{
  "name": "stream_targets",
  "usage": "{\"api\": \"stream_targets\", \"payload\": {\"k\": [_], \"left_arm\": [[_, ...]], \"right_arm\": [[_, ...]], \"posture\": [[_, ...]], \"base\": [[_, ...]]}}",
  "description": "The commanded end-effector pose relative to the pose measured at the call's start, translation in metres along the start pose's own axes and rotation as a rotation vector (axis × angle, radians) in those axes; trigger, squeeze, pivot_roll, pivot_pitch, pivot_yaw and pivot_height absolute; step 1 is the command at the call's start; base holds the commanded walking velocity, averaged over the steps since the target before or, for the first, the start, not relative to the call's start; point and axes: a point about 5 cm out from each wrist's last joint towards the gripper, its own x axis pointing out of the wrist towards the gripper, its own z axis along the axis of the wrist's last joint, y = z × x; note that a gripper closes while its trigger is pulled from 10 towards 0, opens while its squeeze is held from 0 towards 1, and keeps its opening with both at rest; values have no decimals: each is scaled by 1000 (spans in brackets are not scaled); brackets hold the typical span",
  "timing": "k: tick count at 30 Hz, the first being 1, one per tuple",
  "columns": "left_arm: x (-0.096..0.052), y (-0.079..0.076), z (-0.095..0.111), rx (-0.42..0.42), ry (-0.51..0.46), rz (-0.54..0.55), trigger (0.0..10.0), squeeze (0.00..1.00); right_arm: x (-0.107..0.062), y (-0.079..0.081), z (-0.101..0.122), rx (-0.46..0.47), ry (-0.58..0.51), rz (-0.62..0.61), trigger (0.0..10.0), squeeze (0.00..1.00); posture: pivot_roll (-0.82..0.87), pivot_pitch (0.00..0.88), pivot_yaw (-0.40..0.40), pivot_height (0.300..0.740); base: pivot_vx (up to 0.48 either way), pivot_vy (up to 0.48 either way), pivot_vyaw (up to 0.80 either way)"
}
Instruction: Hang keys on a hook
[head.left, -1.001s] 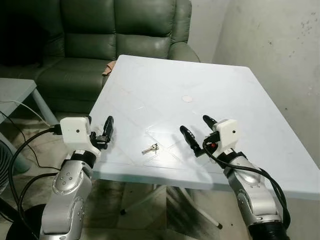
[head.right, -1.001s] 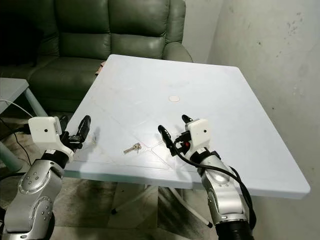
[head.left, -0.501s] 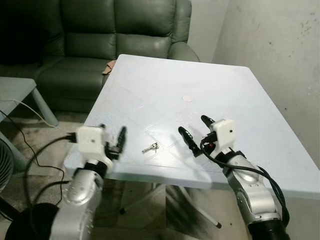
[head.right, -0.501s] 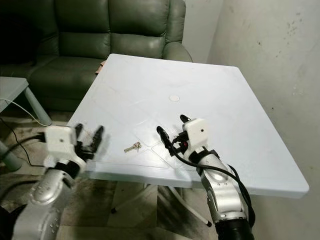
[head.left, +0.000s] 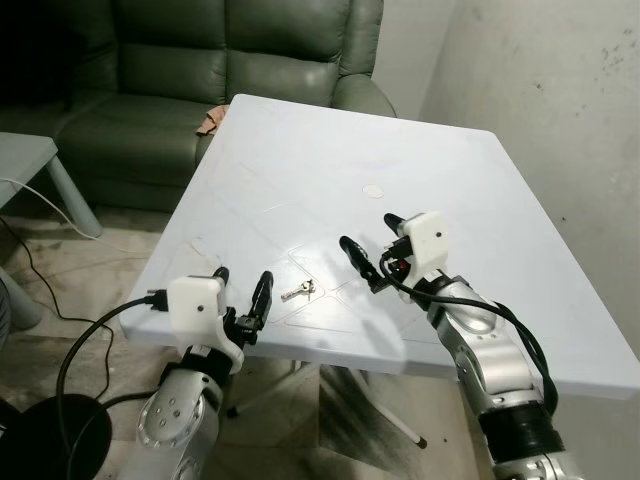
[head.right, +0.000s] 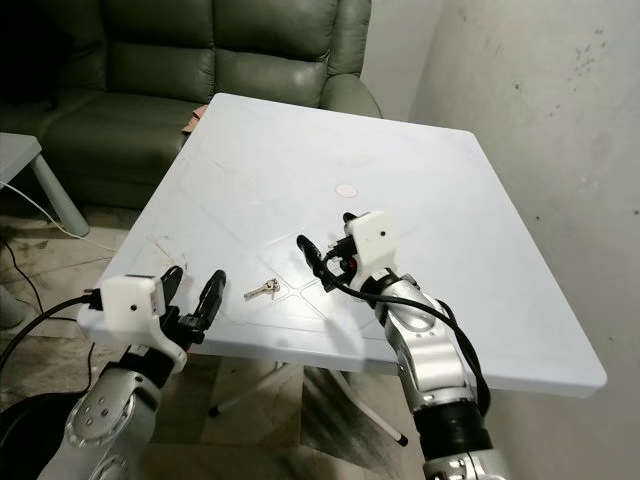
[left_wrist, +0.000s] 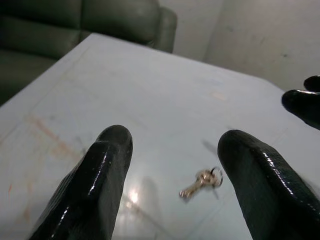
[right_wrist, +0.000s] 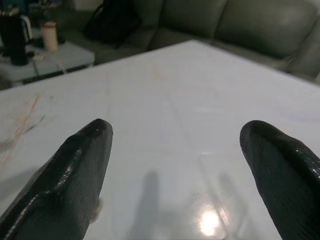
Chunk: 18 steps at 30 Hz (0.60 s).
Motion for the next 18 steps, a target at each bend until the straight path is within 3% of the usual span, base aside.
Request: {"api": "stream_targets", "payload": {"k": [1, 5, 15, 18], "left_arm": [[-5, -7, 2, 4, 4, -2, 10000, 0], [-16, -12, -1, -11, 25, 22, 10000, 0], [-25, -19, 0, -27, 38, 33, 10000, 0], [-34, -22, -2, -32, 59, 45, 10000, 0]], "right_arm": [[4, 1, 0, -1, 30, 20, 10000, 0], [8, 5, -3, -4, 68, 69, 10000, 0], [12, 10, -7, 29, 105, 113, 10000, 0], [15, 22, -14, 36, 147, 172, 10000, 0]], "posture": [[4, 95, -148, 724], [21, 136, -165, 724], [36, 163, -177, 724], [61, 184, -186, 724]], "base": [[0, 0, 0], [0, 0, 0], [0, 0, 0], [0, 0, 0]]}}
